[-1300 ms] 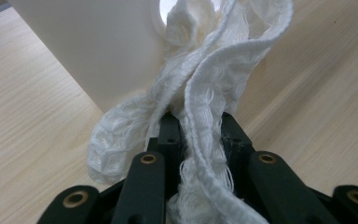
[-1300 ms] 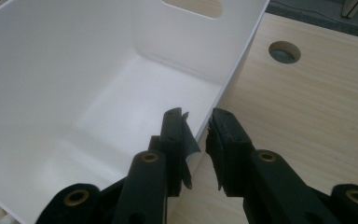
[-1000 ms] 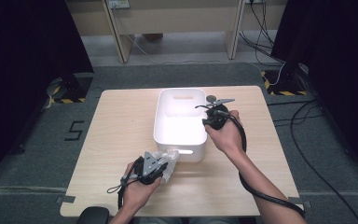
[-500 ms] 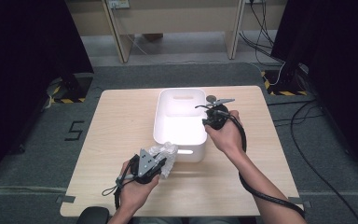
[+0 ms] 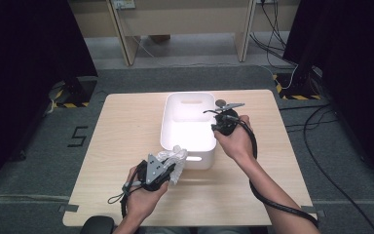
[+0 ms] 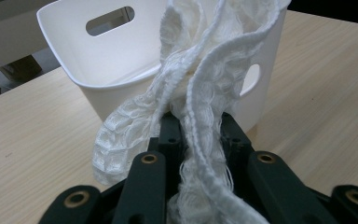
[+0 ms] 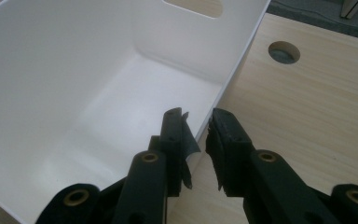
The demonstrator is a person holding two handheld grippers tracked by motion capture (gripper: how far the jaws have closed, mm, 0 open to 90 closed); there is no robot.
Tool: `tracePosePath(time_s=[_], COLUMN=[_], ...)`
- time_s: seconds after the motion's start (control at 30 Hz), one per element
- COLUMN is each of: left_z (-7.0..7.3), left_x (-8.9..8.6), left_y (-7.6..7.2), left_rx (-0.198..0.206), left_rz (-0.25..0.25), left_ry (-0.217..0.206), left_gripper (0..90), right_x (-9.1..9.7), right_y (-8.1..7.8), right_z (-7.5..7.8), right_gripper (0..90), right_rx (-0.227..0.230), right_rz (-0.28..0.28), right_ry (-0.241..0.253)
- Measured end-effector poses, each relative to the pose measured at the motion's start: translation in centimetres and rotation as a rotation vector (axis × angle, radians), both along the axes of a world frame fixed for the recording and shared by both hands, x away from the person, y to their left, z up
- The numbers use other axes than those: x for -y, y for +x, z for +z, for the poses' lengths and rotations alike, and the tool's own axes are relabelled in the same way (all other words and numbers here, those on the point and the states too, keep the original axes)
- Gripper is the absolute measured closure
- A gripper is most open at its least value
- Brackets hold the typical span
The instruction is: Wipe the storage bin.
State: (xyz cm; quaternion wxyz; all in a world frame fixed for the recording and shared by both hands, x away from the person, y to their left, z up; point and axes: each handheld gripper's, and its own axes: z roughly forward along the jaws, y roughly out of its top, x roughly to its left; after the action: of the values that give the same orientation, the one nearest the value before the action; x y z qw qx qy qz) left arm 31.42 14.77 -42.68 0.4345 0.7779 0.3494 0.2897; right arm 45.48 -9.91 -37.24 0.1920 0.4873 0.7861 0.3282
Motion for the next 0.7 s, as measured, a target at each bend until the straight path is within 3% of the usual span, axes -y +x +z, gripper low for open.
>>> tracePosePath(time_s=[0.2,0.23,0.67,0.7], left_z=[-0.1,-0.1,-0.1,-0.2], left_x=[0.5,0.6,1.3,1.4], left_y=[0.3,0.2,0.5,0.4], left_rx=[0.014,-0.003,0.008,-0.006], left_rz=[-0.016,-0.012,-0.035,-0.028], left_ry=[0.014,0.007,0.017,0.010], left_gripper=[74.7,74.7,74.6,74.7], right_x=[0.0,0.0,0.0,0.0], right_y=[0.0,0.0,0.0,0.0], right_z=[0.0,0.0,0.0,0.0], right_gripper=[75.6,75.6,75.6,75.6], right_rx=[-0.001,-0.001,0.001,0.001], right_rz=[-0.002,-0.002,0.000,-0.001], right_ry=[0.001,0.001,-0.001,-0.001])
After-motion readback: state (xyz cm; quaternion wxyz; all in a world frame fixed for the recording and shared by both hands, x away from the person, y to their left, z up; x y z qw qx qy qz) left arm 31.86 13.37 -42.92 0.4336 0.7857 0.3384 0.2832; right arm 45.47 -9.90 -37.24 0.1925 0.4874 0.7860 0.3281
